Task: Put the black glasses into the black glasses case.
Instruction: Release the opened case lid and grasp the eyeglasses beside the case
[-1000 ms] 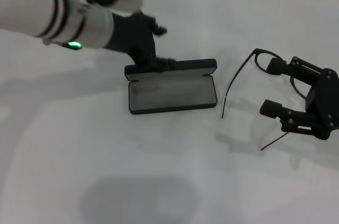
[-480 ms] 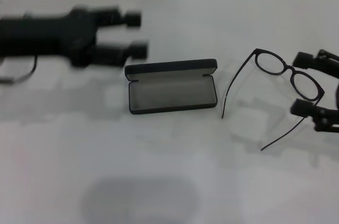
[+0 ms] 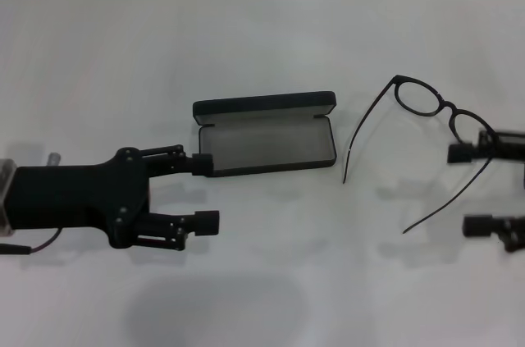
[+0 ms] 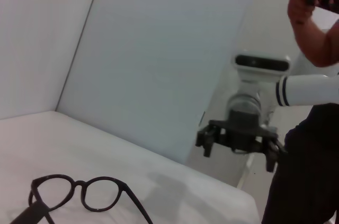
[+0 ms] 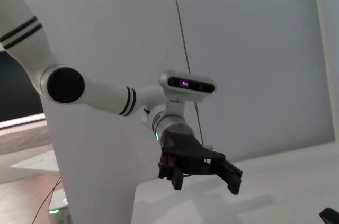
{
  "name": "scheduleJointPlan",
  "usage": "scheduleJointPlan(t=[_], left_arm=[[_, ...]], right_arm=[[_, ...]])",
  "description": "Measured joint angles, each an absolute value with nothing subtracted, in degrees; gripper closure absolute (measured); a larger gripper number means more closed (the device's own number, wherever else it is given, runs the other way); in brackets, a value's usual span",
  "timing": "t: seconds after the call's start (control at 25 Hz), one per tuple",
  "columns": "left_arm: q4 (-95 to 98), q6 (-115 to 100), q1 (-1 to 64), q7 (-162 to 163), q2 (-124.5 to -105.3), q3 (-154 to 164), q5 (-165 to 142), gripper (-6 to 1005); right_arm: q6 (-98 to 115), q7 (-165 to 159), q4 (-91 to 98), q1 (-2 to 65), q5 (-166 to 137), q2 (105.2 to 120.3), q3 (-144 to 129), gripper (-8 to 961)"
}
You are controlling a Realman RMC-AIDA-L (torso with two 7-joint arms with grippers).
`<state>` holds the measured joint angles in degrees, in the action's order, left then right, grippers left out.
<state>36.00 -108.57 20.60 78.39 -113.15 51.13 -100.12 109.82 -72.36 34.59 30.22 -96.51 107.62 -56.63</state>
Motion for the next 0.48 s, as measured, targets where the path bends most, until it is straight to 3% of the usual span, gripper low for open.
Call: scheduleJointPlan(t=[0.32,0.48], left_arm=[[34.38,-107.9,20.48,77.13,-113.46,50.87,-100.21,109],[33.39,-107.6,20.98,76.91,-113.62,51.0,-100.44,110]], right_arm=[[106.2,-103.54,60.13,37.39,-110.11,105.39,-56.59,84],[106.34,-119.84,70.7,43.77,-125.41,106.68,-57.05,84]])
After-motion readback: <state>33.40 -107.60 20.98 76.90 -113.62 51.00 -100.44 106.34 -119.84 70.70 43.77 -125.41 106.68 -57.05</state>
